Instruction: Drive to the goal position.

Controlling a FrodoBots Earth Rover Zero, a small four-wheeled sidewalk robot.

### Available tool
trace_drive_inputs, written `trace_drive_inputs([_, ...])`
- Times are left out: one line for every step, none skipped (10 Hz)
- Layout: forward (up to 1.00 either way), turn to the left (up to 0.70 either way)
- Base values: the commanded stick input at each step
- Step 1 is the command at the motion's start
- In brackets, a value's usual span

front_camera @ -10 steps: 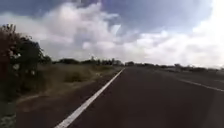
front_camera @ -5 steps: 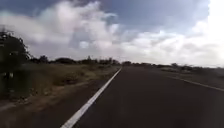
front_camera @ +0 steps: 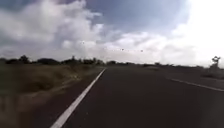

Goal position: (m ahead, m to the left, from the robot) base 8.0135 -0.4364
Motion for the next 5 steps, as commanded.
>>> trace_drive_inputs([1.0, 0.0])
trace_drive_inputs([1.0, 0.0])
trace_drive_inputs([1.0, 0.0])
trace_drive_inputs([1.0, 0.0])
trace_drive_inputs([1.0, 0.0])
